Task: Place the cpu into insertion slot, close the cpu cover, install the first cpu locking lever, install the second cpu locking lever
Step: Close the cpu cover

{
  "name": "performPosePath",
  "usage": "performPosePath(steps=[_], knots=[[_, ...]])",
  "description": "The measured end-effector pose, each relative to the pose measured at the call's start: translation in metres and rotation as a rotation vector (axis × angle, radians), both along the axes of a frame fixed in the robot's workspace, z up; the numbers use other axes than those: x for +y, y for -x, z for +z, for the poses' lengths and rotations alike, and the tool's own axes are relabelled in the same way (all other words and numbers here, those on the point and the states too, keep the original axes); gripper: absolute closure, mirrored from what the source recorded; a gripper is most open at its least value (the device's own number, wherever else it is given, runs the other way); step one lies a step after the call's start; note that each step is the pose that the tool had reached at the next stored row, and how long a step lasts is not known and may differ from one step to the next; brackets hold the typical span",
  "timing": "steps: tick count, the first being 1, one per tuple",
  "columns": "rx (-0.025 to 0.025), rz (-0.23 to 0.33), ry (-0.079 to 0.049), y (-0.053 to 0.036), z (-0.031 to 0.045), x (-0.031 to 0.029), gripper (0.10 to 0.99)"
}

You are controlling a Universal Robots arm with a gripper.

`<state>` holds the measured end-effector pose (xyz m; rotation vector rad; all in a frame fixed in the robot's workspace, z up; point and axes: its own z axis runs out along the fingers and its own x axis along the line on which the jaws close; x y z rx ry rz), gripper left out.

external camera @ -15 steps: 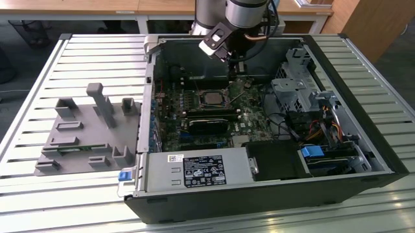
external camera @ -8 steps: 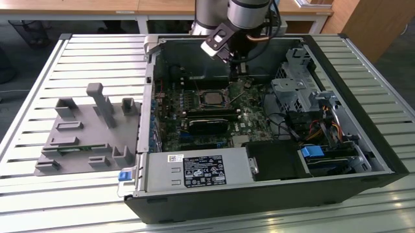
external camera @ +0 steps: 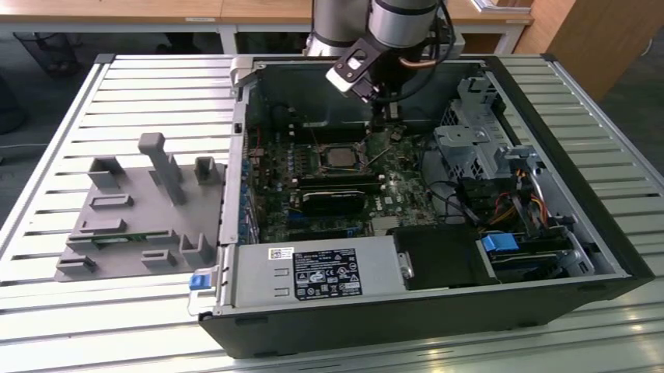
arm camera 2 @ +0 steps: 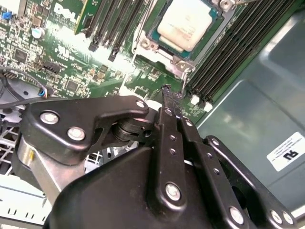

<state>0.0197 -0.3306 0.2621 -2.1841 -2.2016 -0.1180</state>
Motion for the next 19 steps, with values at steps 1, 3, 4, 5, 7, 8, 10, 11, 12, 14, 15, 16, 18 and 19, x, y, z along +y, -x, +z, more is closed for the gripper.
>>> performPosePath(steps=[1,3,4,5,7,8,10,11,12,14,15,16,18,19], knots=[[0.0,0.0,0.0,-0.0014,0.0,-0.0001,0.98],[0.0,0.0,0.0,-0.0043,-0.0002,-0.0001,0.98],[0.0,0.0,0.0,-0.0053,-0.0005,-0.0001,0.98],[0.0001,0.001,0.0,-0.0062,-0.0007,-0.0001,0.98],[0.0,0.004,0.0,-0.0075,-0.0014,-0.0001,0.98],[0.0,0.005,0.0,-0.0083,-0.0017,-0.0001,0.98],[0.0001,0.006,0.0,-0.0101,-0.0022,-0.0001,0.98],[0.0001,0.007,0.0,-0.0113,-0.0024,-0.0001,0.98],[0.0002,0.007,0.0,-0.0124,-0.0025,-0.0001,0.98],[0.0002,0.007,0.0,-0.0147,-0.0027,0.0,0.98],[0.0002,0.007,0.0,-0.0161,-0.0028,0.0001,0.98],[0.0003,0.007,0.0,-0.0173,-0.0029,0.0003,0.98],[0.0004,0.007,0.0,-0.0191,-0.0031,0.0006,0.98],[0.0004,0.007,0.0,-0.02,-0.0031,0.0006,0.98]])
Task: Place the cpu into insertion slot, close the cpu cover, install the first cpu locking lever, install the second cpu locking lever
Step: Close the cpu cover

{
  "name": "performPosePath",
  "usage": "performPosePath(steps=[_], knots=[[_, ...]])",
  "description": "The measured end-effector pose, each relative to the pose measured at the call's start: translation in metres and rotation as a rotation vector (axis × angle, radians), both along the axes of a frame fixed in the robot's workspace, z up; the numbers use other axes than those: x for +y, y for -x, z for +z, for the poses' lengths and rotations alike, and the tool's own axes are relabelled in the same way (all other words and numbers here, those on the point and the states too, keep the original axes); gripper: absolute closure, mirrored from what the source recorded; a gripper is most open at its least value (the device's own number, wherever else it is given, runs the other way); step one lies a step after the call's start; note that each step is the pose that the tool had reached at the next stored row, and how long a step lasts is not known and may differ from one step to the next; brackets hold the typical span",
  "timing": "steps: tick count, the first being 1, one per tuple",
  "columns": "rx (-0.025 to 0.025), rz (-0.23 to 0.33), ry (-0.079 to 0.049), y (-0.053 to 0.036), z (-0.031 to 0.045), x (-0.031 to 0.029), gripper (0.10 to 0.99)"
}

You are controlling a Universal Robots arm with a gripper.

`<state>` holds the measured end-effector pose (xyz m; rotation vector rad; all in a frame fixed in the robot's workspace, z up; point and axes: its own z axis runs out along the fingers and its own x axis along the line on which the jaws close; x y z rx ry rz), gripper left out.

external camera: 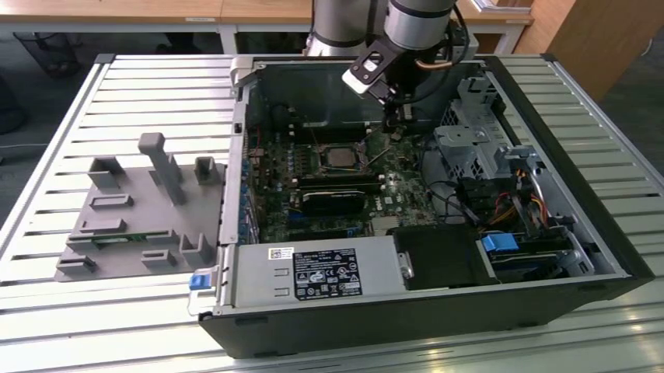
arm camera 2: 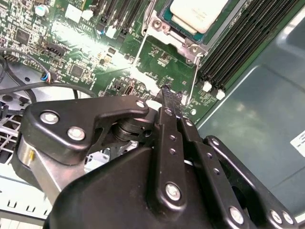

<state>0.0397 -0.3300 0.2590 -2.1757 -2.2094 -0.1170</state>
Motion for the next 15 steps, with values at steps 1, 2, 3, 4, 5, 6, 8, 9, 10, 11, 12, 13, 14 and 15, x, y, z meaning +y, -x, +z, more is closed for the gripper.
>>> performPosePath(steps=[1,2,3,4,5,6,8,9,10,11,12,13,14,15], knots=[[0.0001,0.0,0.0,-0.0008,0.0,0.0,0.98],[0.0,0.0,0.0,-0.0016,-0.0001,0.0001,0.98],[0.0003,0.0,0.0,-0.0025,-0.0001,0.0001,0.98],[0.0005,0.0,0.0,-0.0035,-0.0002,0.0002,0.98],[0.0007,0.0,0.0,-0.0044,-0.0003,0.0004,0.98],[0.0009,0.0,0.0,-0.0052,-0.0005,0.0005,0.98],[0.0011,0.0,0.0,-0.007,-0.0006,0.0007,0.98],[0.0012,0.0,0.0,-0.0078,-0.0007,0.0008,0.98],[0.0012,0.0,0.001,-0.0086,-0.0007,0.0009,0.98],[0.0012,0.0,0.001,-0.0092,-0.0008,0.001,0.98],[0.0012,0.0,0.001,-0.0098,-0.0009,0.0011,0.98],[0.0011,0.0,0.001,-0.0104,-0.001,0.0012,0.98],[0.0011,0.0,0.001,-0.0112,-0.0012,0.0013,0.98],[0.0011,0.0,0.001,-0.0118,-0.0013,0.0014,0.98]])
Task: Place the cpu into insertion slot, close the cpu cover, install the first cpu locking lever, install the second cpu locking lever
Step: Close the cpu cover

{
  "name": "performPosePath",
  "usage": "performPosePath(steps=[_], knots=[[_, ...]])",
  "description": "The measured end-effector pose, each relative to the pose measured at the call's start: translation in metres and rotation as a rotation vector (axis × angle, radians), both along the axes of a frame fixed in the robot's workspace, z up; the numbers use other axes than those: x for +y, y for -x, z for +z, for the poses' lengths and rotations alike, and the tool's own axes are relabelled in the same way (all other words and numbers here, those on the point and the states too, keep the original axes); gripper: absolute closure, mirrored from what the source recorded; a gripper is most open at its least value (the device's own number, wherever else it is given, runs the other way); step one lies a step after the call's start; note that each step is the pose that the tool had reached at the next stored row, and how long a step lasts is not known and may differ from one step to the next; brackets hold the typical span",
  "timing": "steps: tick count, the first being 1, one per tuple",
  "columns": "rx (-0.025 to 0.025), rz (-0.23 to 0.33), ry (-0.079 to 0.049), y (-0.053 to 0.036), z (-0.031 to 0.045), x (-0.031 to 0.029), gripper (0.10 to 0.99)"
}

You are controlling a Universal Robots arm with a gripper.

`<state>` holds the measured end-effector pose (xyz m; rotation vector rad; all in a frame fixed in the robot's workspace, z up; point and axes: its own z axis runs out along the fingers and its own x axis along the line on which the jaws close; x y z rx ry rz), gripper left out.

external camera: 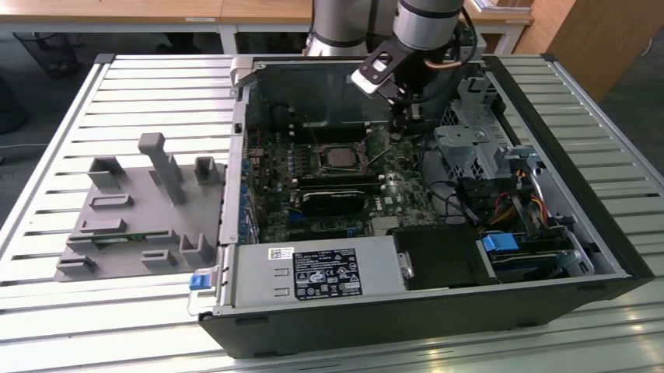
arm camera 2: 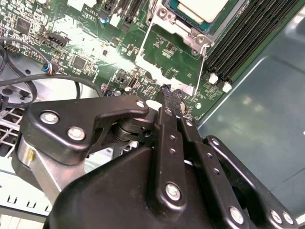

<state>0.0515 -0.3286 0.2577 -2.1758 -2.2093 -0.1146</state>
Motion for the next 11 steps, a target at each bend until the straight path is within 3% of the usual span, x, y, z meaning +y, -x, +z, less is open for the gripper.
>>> performPosePath(steps=[11], knots=[[0.0004,0.0,0.002,-0.006,-0.0026,0.0013,0.98]])
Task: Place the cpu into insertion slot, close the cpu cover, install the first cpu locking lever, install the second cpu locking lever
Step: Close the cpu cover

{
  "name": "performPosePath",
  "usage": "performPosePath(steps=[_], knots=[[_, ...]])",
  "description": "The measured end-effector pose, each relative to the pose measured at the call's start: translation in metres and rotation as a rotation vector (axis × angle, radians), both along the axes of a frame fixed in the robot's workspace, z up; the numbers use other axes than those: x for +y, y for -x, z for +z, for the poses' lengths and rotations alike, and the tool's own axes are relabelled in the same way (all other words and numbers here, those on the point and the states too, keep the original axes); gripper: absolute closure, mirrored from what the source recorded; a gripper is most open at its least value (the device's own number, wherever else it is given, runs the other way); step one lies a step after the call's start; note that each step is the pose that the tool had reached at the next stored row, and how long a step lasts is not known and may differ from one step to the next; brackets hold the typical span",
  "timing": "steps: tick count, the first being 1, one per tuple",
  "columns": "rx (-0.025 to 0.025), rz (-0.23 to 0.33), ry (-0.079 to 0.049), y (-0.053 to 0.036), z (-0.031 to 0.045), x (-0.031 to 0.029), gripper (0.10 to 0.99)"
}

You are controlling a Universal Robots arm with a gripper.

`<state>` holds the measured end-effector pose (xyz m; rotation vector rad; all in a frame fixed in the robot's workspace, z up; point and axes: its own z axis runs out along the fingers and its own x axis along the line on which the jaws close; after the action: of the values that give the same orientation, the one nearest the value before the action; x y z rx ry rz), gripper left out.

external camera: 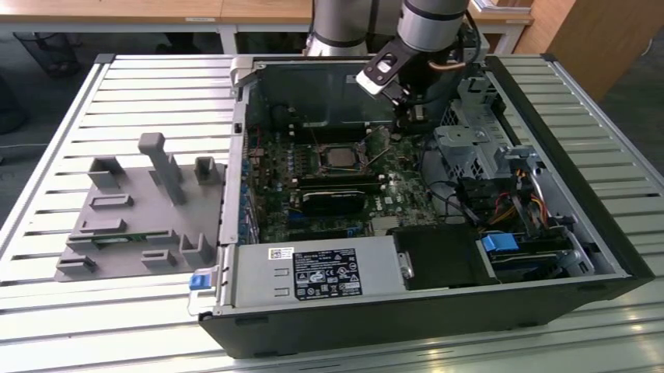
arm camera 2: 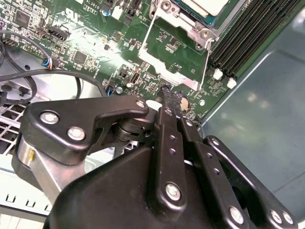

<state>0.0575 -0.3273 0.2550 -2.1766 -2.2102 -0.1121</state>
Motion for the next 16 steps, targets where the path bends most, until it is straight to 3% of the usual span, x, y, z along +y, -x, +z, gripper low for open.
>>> performPosePath(steps=[16], knots=[[0.0054,0.0,0.001,-0.0029,-0.0109,0.0013,0.98]])
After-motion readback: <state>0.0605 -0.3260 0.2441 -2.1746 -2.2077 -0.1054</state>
